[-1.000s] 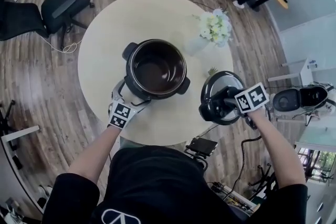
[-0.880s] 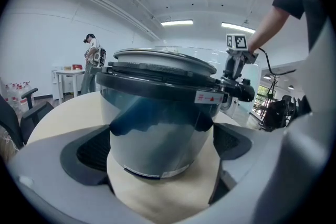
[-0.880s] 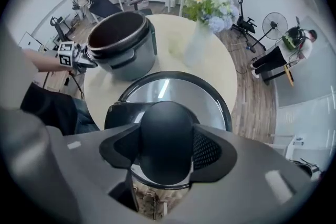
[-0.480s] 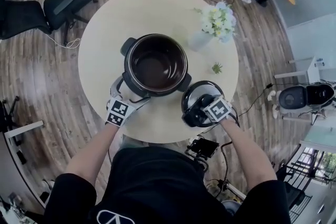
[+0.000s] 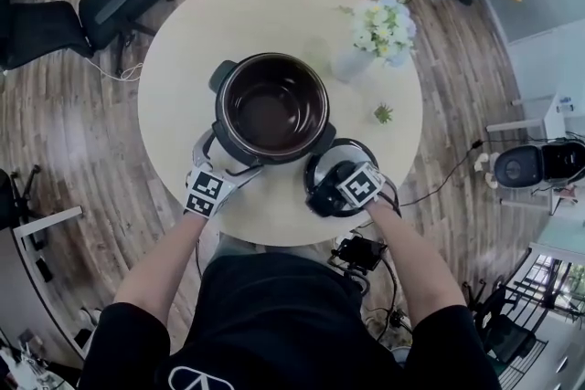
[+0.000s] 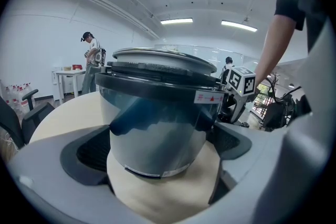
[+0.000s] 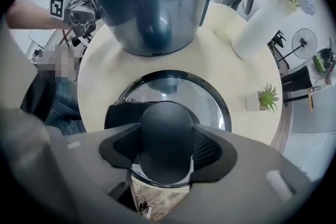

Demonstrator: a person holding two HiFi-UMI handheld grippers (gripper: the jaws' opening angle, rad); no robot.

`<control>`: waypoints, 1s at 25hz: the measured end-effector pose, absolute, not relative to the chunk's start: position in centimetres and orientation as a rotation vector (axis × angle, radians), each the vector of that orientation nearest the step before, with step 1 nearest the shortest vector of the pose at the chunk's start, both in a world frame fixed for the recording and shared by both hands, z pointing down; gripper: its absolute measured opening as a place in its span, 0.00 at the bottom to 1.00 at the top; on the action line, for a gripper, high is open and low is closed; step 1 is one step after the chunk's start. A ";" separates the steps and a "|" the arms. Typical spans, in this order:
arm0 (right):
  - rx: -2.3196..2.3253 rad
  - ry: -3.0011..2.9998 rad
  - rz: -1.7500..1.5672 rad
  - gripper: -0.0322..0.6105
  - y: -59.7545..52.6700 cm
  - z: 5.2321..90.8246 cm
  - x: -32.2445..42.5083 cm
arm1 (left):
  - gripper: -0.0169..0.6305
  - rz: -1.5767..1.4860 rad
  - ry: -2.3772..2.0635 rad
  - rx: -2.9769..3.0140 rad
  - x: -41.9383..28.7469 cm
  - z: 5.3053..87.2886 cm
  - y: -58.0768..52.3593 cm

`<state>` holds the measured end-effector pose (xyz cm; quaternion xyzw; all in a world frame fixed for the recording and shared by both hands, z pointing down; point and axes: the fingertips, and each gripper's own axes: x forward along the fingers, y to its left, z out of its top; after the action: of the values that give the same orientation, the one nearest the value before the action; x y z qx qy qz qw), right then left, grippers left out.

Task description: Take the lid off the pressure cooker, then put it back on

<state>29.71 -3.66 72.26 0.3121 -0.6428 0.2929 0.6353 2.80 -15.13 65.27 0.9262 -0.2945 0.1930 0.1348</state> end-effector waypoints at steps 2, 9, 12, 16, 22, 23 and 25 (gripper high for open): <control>0.708 -1.464 0.694 0.49 -3.7 72.7 29.9 | 0.94 0.568 -0.851 2.682 2.8 65.4 -15.2; 0.709 -1.478 0.727 0.49 -3.2 73.0 29.9 | 0.94 0.573 -0.856 2.680 2.8 65.3 -15.0; 0.709 -1.466 0.729 0.49 -3.2 73.0 30.2 | 0.94 0.570 -0.856 2.682 2.8 65.4 -15.2; 0.712 -1.471 0.718 0.49 -3.4 73.2 30.3 | 0.94 0.580 -0.856 2.681 2.9 65.5 -15.2; 0.713 -1.477 0.720 0.49 -3.2 72.9 30.3 | 0.94 0.582 -0.855 2.679 2.8 65.3 -15.1; 0.715 -1.476 0.716 0.49 -3.2 72.8 30.4 | 0.94 0.584 -0.855 2.678 2.8 65.3 -15.1; 0.720 -1.481 0.705 0.49 -3.4 72.8 30.6 | 0.94 0.590 -0.854 2.677 2.8 65.3 -15.2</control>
<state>30.57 -3.42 72.83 0.3138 -0.6453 0.3074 0.6250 2.83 -15.19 65.33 0.9239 -0.2948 0.2035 0.1347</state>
